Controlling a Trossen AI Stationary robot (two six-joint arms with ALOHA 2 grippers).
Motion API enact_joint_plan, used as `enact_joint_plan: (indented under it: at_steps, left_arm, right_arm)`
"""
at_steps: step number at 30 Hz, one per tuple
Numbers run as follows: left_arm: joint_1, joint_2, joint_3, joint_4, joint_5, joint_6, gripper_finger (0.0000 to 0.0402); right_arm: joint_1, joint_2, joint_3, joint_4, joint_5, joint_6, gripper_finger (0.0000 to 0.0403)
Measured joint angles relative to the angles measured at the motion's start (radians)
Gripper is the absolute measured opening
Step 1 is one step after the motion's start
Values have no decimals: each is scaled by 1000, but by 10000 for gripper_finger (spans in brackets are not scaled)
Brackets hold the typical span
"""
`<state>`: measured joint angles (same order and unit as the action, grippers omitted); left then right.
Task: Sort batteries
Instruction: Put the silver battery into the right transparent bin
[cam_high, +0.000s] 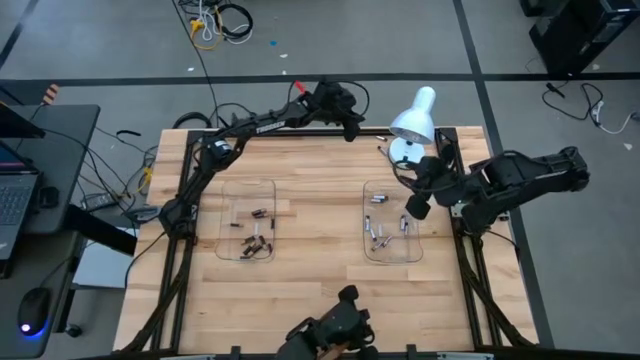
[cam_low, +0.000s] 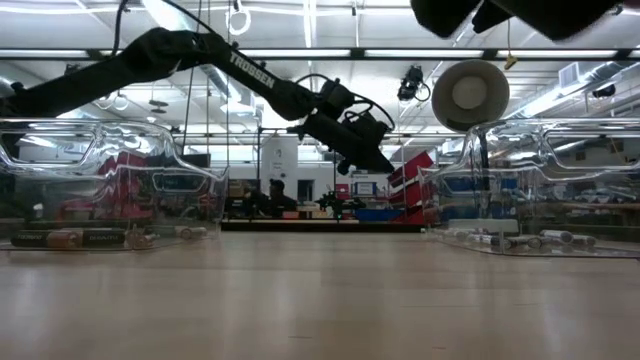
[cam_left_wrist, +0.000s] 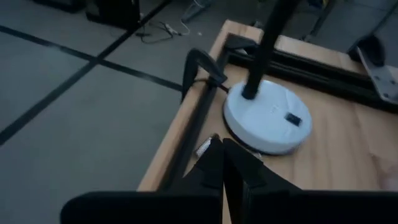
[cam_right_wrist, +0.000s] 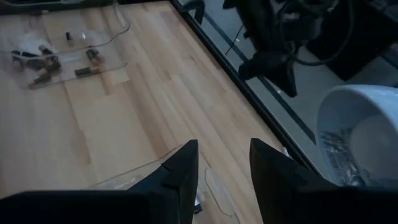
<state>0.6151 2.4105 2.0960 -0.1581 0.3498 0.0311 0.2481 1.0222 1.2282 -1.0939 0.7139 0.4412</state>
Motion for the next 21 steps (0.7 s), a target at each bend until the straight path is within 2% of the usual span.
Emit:
enact_joint_plan:
  at_steps: [7, 12, 15, 19, 21]
  left_arm:
    - [-5, 20, 13, 76, -8, -65, 1]
    - [-24, 19, 13, 70, -2, -25, 1]
    - [-26, 22, 88, -62, 119, 25, 1]
    - [-12, 20, 254, -299, 319, 147, 0]
    - [-10, -4, 253, -336, 375, 237, 0]
  right_arm:
    - [-38, -11, 0, 2, 0, -16, 129]
    - [-62, -11, 0, 10, 0, -27, 129]
    - [-78, -11, 0, 17, 0, -37, 129]
    - [-118, -11, 0, 42, 0, -13, 128]
    - [-151, -10, 0, 49, 0, 7, 125]
